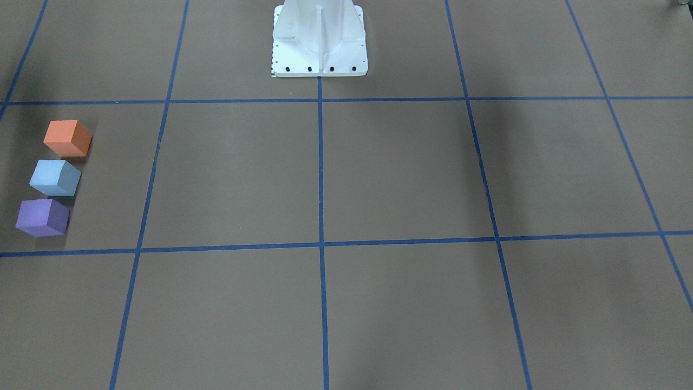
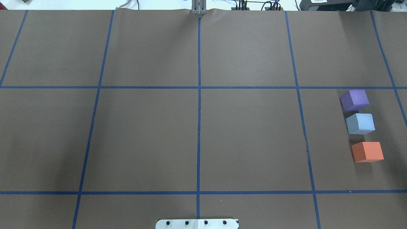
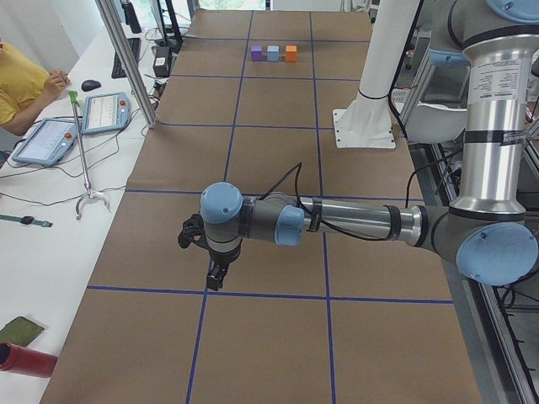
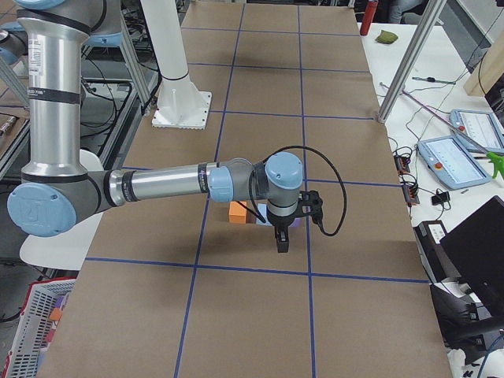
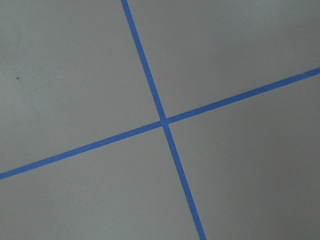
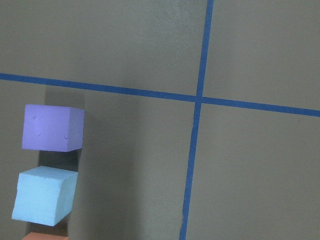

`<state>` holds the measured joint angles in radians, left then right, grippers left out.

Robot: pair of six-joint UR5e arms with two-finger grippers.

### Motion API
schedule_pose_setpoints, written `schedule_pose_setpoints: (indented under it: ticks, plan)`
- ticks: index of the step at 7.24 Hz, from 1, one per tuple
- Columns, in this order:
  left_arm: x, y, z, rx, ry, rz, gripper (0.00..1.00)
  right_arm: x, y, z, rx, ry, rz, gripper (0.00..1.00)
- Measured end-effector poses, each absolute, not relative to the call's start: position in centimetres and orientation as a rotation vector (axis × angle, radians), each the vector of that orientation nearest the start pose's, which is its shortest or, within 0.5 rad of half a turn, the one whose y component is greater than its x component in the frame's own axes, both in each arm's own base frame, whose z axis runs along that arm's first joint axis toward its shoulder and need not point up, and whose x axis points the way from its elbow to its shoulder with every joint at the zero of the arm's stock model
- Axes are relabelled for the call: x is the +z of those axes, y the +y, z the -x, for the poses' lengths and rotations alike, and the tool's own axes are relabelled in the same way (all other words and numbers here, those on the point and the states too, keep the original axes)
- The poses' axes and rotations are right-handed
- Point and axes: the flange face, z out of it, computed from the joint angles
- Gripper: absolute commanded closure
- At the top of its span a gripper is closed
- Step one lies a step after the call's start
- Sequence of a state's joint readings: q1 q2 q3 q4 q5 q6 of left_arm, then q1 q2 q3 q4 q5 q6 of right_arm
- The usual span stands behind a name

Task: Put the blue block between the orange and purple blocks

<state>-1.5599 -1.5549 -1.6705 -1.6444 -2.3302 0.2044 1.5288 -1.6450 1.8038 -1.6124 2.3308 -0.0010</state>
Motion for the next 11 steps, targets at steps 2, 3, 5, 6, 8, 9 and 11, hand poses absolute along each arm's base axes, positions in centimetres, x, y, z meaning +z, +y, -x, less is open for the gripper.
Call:
schedule_pose_setpoints:
  ticks: [2,3,5,6,8,9,11]
  plan:
    - [60.75,-49.74,5.92,0.266,0.742,-0.228,0.01,58.09,-46.9,-4.61,-0.089,-0.75,-0.107,0.0]
    - [60.66,-49.77,5.9,0.267,0.742,-0.23,0.01,58.07,-46.96,-4.68,-0.09,-0.738,-0.11,0.0]
    - [60.68,-49.79,5.88,0.267,0.742,-0.229,0.01,57.97,-46.98,-4.67,-0.092,-0.734,-0.113,0.0]
    - [60.64,-49.78,5.9,0.267,0.742,-0.23,0.01,57.96,-46.97,-4.65,-0.092,-0.735,-0.114,0.0]
    - [60.63,-49.73,5.92,0.267,0.742,-0.231,0.01,57.98,-46.98,-4.58,-0.092,-0.738,-0.114,0.0]
    - [60.56,-49.73,5.92,0.268,0.742,-0.232,0.0,57.97,-46.98,-4.56,-0.093,-0.74,-0.114,0.0]
    - [60.37,-49.76,5.91,0.269,0.742,-0.235,0.01,57.94,-47.06,-4.31,-0.095,-0.743,-0.112,0.0]
